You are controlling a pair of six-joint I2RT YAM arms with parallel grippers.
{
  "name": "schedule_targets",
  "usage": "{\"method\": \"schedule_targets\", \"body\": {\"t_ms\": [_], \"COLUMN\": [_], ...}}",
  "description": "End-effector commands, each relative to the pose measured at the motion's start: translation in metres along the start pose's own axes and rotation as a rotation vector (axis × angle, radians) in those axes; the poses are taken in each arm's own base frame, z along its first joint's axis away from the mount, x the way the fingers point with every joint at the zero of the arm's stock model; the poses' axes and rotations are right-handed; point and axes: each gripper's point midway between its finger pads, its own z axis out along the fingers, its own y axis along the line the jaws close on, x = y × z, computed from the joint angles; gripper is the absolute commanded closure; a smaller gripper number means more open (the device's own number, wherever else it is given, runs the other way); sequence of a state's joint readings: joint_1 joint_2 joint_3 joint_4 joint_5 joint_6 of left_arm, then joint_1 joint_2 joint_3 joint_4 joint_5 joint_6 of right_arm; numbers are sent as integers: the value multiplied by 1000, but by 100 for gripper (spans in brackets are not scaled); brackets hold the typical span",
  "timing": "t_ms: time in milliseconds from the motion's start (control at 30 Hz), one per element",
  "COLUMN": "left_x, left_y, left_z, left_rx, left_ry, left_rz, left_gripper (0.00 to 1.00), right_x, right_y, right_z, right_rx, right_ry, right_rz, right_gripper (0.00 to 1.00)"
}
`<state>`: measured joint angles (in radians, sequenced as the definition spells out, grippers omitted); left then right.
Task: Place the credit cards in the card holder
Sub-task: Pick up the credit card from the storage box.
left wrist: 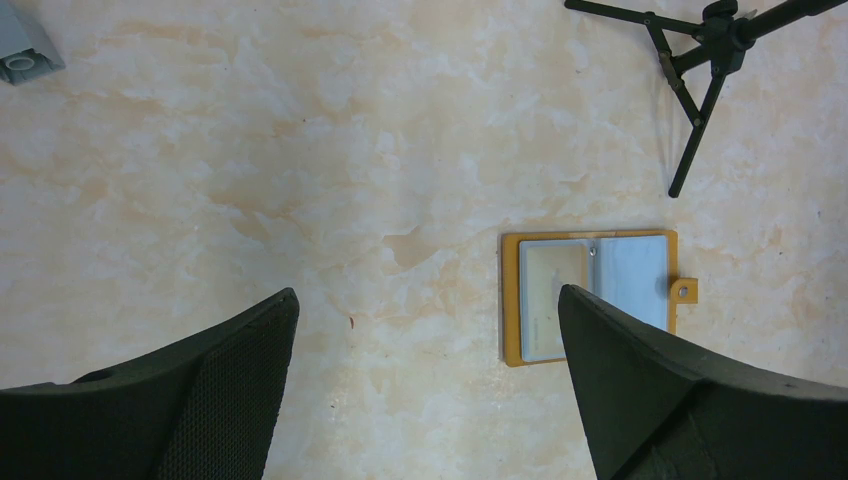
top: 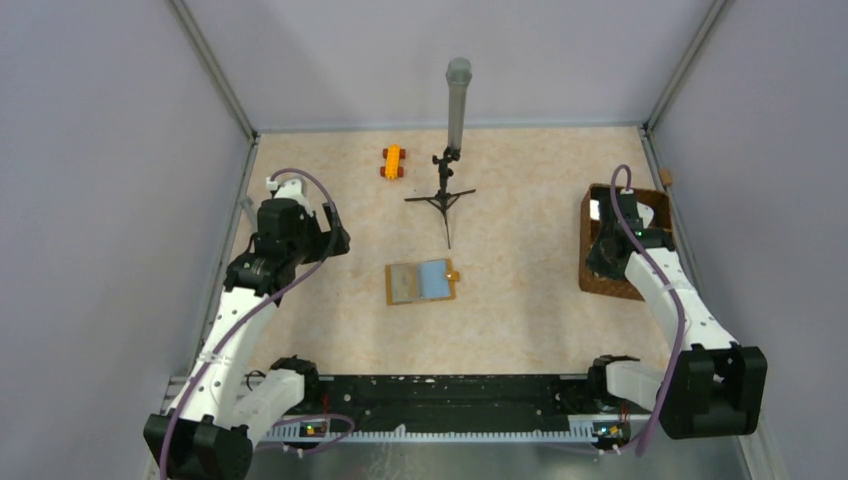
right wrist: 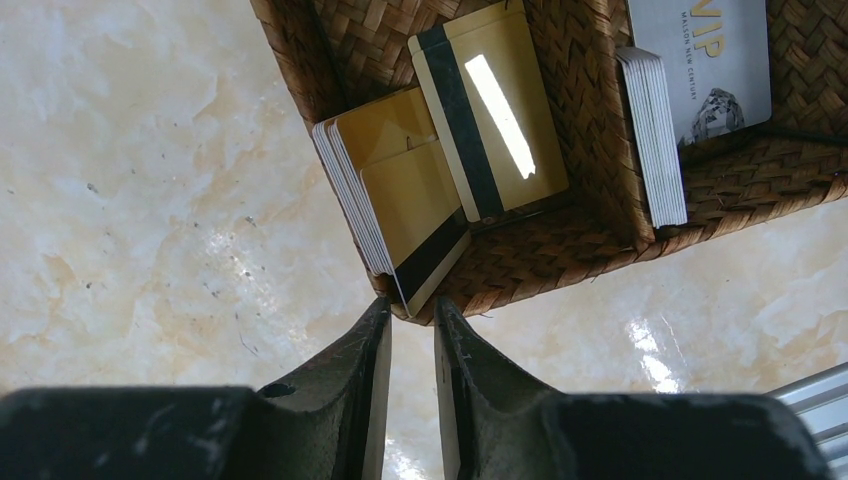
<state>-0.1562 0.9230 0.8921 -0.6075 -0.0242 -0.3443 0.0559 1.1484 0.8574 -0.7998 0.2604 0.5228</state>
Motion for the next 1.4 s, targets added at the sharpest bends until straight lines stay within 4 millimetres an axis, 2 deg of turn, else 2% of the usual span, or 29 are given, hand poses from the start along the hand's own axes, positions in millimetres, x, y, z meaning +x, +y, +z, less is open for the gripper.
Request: {"method": "schedule_targets", "body": {"t_ms": [0,400,700,933,1367], "left_x": [-9,-9,-8,-8,-8], "left_y": [-3,-2,-1,-1,0], "left_z": [-1,0,1,1,2], "left_rx": [16,14,12,10,11], "left_ry": [-32,-29,-27,-25,-22], "left_rz": [5,4,5,3,1], "left_gripper": [1,1,1,1,1], "right_x": [-5,-6,-7,-8,-29], "right_y": [0,1,0,1,-10], "right_z": [2,5,7,10,-9], "right_rx": [6,12,18,25,80], "right_ry": [-11,-5,-3,-3,-61], "right_rz": [-4,-10,-16,-22,-39], "right_gripper": [78,88,91,99,100]}}
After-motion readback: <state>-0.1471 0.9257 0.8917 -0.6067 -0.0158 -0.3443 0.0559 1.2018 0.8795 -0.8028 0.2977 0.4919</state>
